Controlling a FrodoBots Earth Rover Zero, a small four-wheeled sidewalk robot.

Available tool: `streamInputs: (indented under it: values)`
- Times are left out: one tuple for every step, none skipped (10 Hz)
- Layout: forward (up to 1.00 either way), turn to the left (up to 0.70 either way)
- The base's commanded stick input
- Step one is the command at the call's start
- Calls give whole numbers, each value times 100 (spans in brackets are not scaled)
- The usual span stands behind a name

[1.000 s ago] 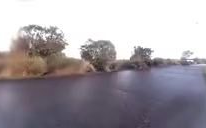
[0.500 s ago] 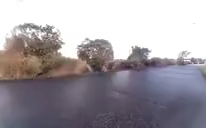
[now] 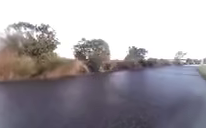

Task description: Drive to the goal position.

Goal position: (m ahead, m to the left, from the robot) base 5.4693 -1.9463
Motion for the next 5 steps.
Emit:
streamInputs:
  values:
    - [45,-27]
    - [45,-27]
    - [45,-27]
    - [45,-27]
    - [45,-27]
